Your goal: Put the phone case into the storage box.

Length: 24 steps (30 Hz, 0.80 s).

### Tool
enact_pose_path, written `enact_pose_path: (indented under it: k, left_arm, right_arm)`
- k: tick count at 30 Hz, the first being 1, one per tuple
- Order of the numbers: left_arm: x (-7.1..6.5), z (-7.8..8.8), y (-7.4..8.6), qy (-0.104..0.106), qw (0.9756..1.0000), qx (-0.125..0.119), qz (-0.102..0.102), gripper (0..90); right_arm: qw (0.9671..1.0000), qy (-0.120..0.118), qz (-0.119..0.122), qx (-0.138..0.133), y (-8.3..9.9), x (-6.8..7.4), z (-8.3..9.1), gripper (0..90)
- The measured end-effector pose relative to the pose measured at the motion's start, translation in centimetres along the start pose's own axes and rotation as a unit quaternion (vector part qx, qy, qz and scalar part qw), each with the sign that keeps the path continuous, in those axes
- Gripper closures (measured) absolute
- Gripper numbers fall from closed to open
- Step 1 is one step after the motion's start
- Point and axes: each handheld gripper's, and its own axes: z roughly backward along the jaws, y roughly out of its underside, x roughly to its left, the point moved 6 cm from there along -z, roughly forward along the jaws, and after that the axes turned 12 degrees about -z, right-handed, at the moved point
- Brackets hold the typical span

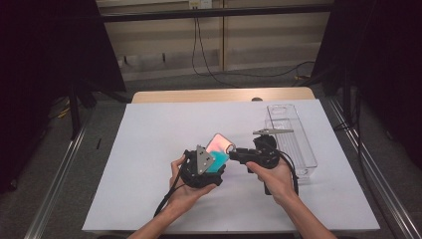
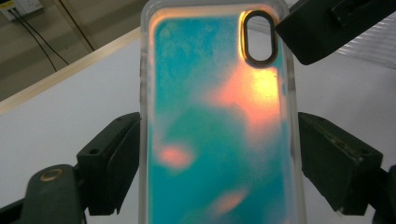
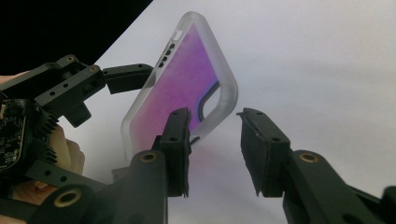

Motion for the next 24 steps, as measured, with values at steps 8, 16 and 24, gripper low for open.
enact_pose_path:
  k: [8, 16, 24]
  left_arm:
    - [-0.23, -0.15, 0.06, 0.000, 0.9999, 0.004, -0.010, 17.3]
    - [-0.68, -0.35, 0.07, -0.003, 0.9997, 0.007, -0.025, 17.3]
    - [-0.75, -0.51, 0.12, -0.015, 0.9991, 0.011, -0.039, 17.3]
  right_arm:
    - [0.9999, -0.006, -0.010, 0.010, 0.07, 0.04, -0.54, 65.4]
    - [0.9996, -0.004, -0.026, 0.010, -0.05, -0.25, -0.52, 72.1]
    - [0.9989, 0.005, -0.045, 0.015, 0.16, -0.08, -0.56, 73.7]
